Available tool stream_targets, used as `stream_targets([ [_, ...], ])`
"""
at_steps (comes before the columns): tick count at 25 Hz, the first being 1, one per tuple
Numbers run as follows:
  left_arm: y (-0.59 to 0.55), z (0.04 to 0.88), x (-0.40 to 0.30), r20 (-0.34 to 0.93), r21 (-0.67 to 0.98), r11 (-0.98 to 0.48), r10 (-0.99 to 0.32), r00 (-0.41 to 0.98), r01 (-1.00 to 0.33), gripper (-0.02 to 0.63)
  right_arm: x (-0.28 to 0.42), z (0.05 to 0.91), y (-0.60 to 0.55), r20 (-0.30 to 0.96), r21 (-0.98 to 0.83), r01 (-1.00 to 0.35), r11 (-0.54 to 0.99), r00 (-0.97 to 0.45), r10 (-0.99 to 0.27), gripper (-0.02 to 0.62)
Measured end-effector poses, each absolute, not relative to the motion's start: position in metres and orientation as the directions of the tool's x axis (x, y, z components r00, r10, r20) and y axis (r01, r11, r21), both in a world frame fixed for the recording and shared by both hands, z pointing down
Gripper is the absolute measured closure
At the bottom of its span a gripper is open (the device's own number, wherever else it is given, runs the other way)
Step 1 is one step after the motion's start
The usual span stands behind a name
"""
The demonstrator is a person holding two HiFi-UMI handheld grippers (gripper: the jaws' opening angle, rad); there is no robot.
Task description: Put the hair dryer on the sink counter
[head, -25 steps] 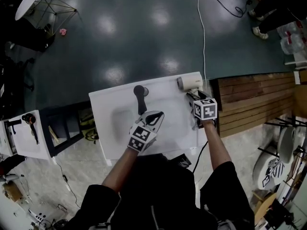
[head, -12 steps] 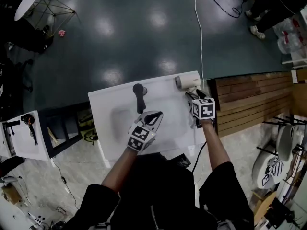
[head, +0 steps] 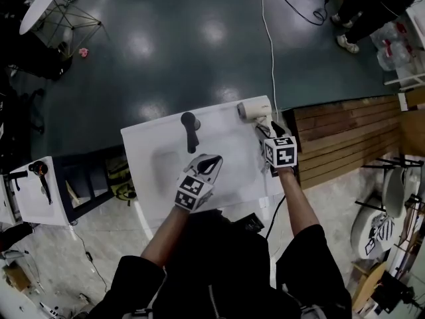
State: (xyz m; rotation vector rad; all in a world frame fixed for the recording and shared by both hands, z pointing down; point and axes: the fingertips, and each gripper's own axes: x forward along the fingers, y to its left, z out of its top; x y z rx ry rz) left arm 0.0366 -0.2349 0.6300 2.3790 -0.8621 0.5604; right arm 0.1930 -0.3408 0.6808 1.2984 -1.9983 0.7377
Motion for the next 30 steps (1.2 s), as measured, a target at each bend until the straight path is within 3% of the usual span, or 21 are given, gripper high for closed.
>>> stream_targets([
  [5, -0.231, 0.624, 0.032, 0.53, 0.334, -0.647, -0.473, 0.704, -0.686, 0.595, 0.191, 0.663, -0.33, 0.739, -0.105, -0.927, 0.361, -0.315, -0.596, 0.396],
  [15, -0.226, 0.604, 0.028, 0.509, 0.301, -0.657, -0.502, 0.699, -0.691, 0.595, 0.19, 0.62, -0.305, 0.651, -0.07, -0.928, 0.365, -0.32, -0.688, 0.589],
  [30, -0.204, 0.581, 0.016, 0.475, 0.257, -0.648, -0.561, 0.678, -0.717, 0.595, 0.182, 0.585, -0.244, 0.551, -0.127, -0.917, 0.378, -0.382, -0.741, 0.589],
])
